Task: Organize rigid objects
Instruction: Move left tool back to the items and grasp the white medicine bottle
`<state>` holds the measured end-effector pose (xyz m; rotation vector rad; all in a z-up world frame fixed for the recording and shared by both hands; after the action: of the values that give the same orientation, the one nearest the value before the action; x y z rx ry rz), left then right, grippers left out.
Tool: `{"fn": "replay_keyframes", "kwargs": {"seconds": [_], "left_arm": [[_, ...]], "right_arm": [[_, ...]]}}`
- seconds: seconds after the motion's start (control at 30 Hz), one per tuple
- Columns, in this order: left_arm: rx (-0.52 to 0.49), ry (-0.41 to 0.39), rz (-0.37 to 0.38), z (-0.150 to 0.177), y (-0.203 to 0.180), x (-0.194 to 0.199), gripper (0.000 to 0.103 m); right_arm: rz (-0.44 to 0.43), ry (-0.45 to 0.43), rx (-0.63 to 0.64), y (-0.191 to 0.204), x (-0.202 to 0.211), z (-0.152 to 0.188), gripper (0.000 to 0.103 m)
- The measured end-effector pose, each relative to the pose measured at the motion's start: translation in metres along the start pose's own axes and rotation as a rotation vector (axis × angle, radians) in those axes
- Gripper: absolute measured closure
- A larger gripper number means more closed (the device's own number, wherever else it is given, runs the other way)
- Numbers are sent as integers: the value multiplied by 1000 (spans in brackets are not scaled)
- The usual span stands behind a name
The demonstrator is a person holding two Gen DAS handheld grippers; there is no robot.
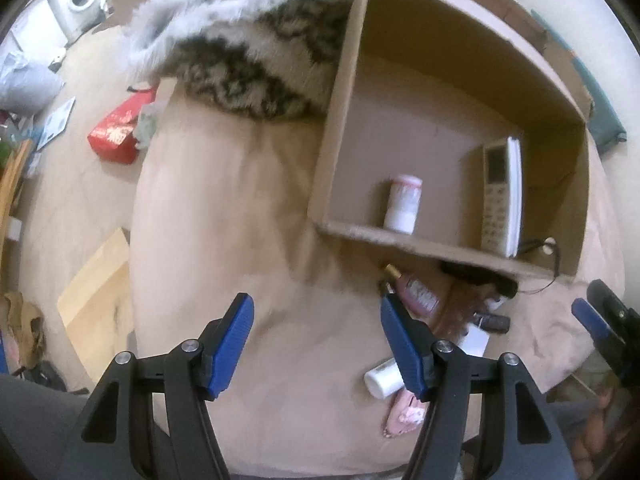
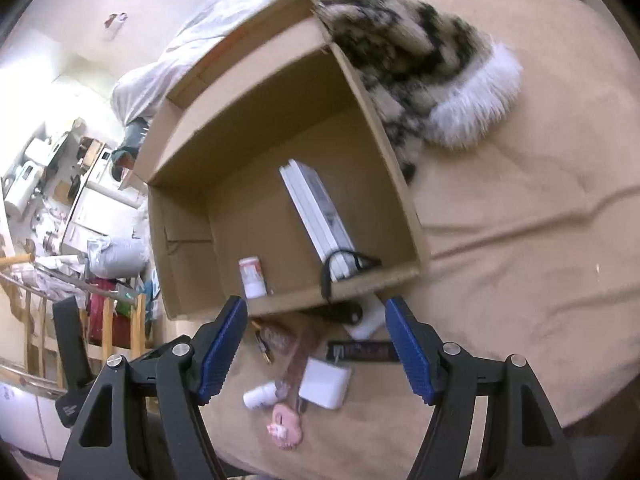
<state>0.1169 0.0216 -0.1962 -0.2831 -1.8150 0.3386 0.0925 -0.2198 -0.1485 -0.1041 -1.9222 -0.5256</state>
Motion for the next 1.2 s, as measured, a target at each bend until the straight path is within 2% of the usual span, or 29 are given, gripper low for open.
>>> {"fn": "replay_keyframes", "kwargs": {"seconds": [0.13, 0.23, 0.43, 0.57, 0.67, 0.8, 0.9, 1.03, 1.1, 1.2], "left_arm": [[-2, 37, -18, 15, -1, -12, 40], [-19, 113, -18, 36, -11, -32, 40], [73, 153, 84, 57, -36, -50, 40], [94, 201, 89, 71, -46, -67, 40], [142, 193, 108, 70, -48, -72, 40], [155, 172, 72, 69, -50, -76, 40], [224, 144, 96, 70, -50, -76, 40], [249, 74, 98, 61, -45, -60, 41], [243, 24, 70, 52, -43, -53, 41], [242, 81, 31, 52, -43, -66, 41]], "right_arm": [[13, 55, -36, -7, -12, 15, 28], [24, 76, -47, -8, -20, 19, 28], [43, 84, -37, -7, -27, 18, 28], [42, 94, -39, -6, -31, 18, 28], [31, 98, -38, -3, -32, 16, 28], [35, 95, -20, 2, -34, 17, 28], [31, 103, -11, 4, -35, 18, 28], [26, 101, -10, 5, -35, 18, 28], [22, 106, -8, 6, -36, 19, 28], [18, 110, -5, 9, -37, 18, 28]]}}
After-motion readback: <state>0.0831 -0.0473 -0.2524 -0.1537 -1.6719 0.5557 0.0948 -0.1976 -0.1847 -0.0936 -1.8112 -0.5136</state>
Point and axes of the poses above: each gripper's, at about its wrist camera, not at the fingertips, and x roughly against the way its jaws point, y to its left, z to its underside, the point moved 10 cm from there along -x, roughly the way its jaws point, and after that the axes turned 14 degrees about z, right-handed, at the moved point
